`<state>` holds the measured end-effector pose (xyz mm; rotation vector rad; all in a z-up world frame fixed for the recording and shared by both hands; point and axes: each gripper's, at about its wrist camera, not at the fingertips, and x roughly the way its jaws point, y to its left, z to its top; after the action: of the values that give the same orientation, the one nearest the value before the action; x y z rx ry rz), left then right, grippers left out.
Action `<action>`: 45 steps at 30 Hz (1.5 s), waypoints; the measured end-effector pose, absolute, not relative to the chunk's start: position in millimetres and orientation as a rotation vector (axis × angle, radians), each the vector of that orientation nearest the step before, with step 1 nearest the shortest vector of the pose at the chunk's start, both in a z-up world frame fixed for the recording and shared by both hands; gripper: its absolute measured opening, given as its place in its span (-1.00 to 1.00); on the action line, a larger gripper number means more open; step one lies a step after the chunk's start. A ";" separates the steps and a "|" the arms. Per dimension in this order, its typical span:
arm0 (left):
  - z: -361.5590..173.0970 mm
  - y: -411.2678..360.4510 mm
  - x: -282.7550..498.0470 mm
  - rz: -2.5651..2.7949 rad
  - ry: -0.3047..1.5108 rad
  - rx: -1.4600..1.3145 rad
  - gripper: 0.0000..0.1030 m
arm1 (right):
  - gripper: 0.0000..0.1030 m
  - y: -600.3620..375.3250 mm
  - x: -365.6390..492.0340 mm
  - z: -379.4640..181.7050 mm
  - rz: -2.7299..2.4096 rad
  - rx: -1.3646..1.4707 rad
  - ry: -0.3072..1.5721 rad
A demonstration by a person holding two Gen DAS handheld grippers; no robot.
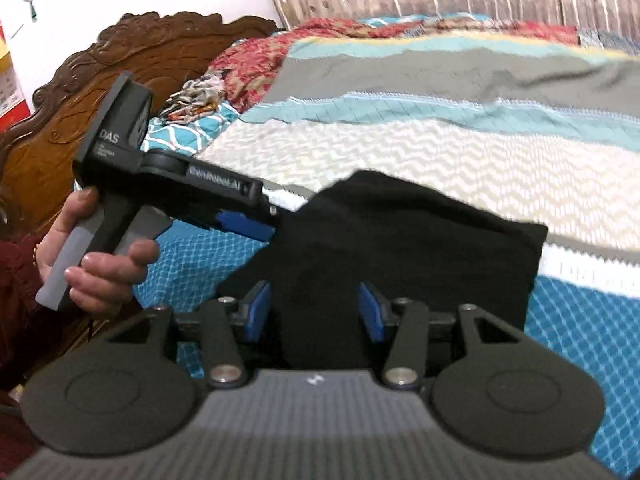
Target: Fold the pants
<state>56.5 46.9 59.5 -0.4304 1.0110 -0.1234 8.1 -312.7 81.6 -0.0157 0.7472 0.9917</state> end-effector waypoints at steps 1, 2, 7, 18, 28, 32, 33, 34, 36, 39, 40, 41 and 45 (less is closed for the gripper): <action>59.6 47.8 57.0 -0.117 1.011 -0.442 0.40 | 0.00 -313.2 5.6 80.4 0.988 -0.024 0.751; 59.6 50.0 55.7 -0.118 1.004 -0.454 0.44 | 0.00 -311.1 3.0 77.4 0.985 -0.036 0.751; 67.5 67.2 42.9 -0.111 0.949 -0.529 0.64 | 0.00 -309.6 4.8 72.0 0.982 -0.056 0.773; 56.2 16.6 55.3 -0.242 1.007 -0.432 -0.30 | 0.00 -301.8 5.5 66.4 0.950 -0.060 0.784; 92.2 33.6 25.8 -0.240 0.906 -0.456 -0.72 | -0.27 -289.1 -6.1 85.5 1.042 -0.061 0.725; 70.5 53.3 22.3 -0.156 0.971 -0.496 -0.69 | -0.27 -280.4 -7.5 80.4 1.064 -0.079 0.735; 61.5 55.9 22.6 -0.136 1.006 -0.518 -0.63 | -0.27 -277.7 -5.1 73.7 1.056 -0.083 0.764; 49.3 57.8 23.6 -0.125 1.042 -0.540 -0.56 | -0.27 -275.3 -2.5 67.8 1.049 -0.085 0.793; 28.7 56.7 22.6 -0.092 1.076 -0.543 0.01 | -0.27 -271.9 2.8 59.0 1.038 -0.086 0.840; 31.6 57.3 15.1 -0.072 1.046 -0.547 0.11 | -0.27 -276.8 6.0 71.3 1.056 -0.073 0.803; 37.2 57.4 12.7 -0.081 1.033 -0.541 0.14 | -0.27 -281.4 9.3 80.6 1.061 -0.051 0.776; 45.2 57.2 8.4 -0.093 1.011 -0.528 0.22 | -0.27 -285.9 14.7 87.9 1.060 -0.019 0.755; 65.8 55.7 -11.6 -0.157 0.926 -0.481 0.49 | -0.27 -294.1 56.5 109.0 0.970 0.110 0.746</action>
<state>-11.6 55.7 65.8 -0.4806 0.9257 -0.1567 56.5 -294.1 109.0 0.1096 0.7461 0.9702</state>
